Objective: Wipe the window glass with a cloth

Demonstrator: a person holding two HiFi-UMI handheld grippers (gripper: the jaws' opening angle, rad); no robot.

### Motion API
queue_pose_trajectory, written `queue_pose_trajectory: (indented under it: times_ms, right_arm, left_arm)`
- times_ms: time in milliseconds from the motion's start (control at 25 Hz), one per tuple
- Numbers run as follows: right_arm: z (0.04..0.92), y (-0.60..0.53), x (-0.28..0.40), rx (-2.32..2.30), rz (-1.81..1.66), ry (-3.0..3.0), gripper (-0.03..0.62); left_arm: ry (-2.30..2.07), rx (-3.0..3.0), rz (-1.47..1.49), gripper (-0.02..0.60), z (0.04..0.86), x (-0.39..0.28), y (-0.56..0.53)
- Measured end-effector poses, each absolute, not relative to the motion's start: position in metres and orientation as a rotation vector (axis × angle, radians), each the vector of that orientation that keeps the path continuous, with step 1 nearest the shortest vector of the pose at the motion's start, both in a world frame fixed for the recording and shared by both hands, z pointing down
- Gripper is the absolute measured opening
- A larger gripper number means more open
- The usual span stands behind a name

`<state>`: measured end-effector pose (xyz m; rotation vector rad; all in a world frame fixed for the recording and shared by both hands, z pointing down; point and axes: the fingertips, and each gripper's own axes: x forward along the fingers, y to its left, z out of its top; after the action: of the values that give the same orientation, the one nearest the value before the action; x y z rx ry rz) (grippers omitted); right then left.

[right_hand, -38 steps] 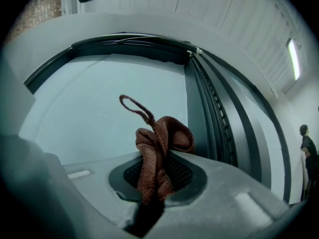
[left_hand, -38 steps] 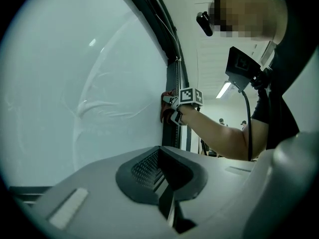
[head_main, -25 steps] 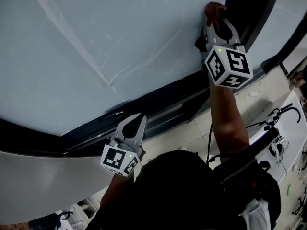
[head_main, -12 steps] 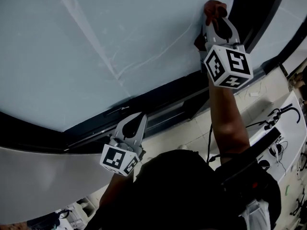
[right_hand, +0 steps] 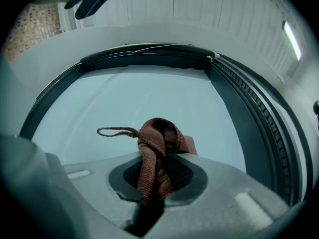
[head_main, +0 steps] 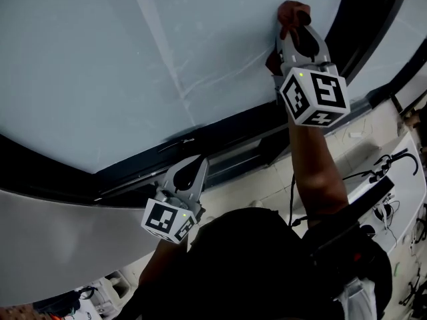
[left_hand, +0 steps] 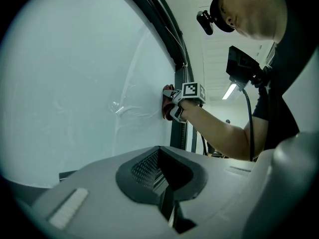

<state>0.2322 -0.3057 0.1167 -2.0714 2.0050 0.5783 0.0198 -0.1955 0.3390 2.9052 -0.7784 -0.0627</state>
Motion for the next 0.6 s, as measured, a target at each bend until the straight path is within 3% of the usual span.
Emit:
queue_pose_trajectory:
  times_ms: [600]
  right_arm:
    - [0.112,-0.306,0.113,-1.91,0.631,2.138,0.032]
  left_arm:
    - [-0.821,2.897,-0.07,0.017,0.342,-0.037,-0.191]
